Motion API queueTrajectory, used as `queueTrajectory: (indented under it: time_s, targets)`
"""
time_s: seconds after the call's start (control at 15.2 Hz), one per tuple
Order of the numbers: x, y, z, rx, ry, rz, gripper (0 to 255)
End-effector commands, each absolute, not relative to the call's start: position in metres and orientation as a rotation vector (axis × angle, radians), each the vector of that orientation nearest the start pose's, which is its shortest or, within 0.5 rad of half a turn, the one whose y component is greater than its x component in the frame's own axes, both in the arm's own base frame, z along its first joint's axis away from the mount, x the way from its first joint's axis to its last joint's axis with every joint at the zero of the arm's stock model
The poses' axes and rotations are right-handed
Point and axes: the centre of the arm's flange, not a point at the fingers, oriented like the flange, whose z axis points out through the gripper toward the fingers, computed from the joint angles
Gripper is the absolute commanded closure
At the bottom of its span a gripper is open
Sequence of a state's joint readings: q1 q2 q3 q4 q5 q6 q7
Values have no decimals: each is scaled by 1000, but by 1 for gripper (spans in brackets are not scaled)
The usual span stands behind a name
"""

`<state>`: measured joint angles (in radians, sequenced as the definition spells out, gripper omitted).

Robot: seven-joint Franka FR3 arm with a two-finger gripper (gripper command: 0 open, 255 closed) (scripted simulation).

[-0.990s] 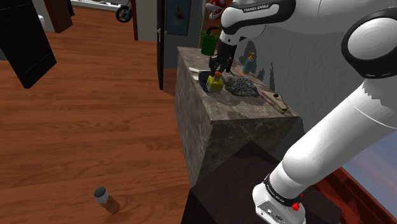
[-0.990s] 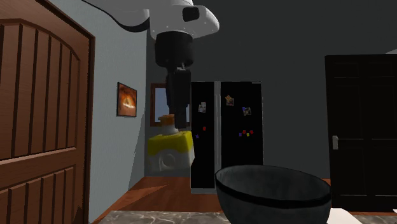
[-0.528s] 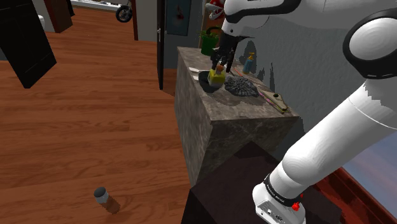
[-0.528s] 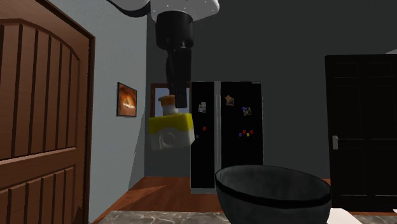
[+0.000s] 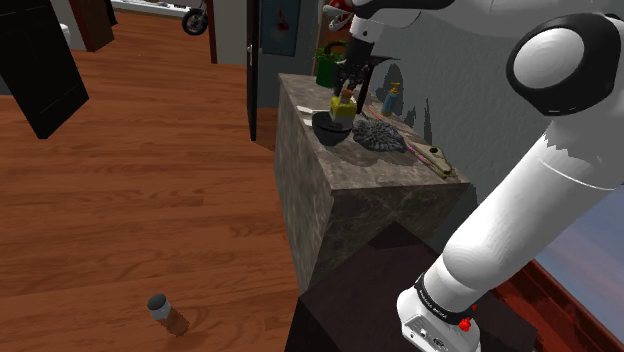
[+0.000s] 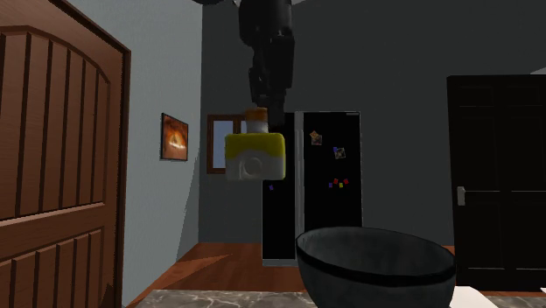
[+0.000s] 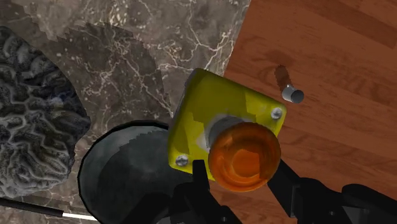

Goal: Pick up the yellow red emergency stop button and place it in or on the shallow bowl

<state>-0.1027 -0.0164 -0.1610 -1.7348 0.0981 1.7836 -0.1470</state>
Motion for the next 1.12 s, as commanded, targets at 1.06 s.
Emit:
queueTrajectory:
  time_s: [1.06]
  targets:
    - [651, -231, 566, -3049, 204, -127, 255]
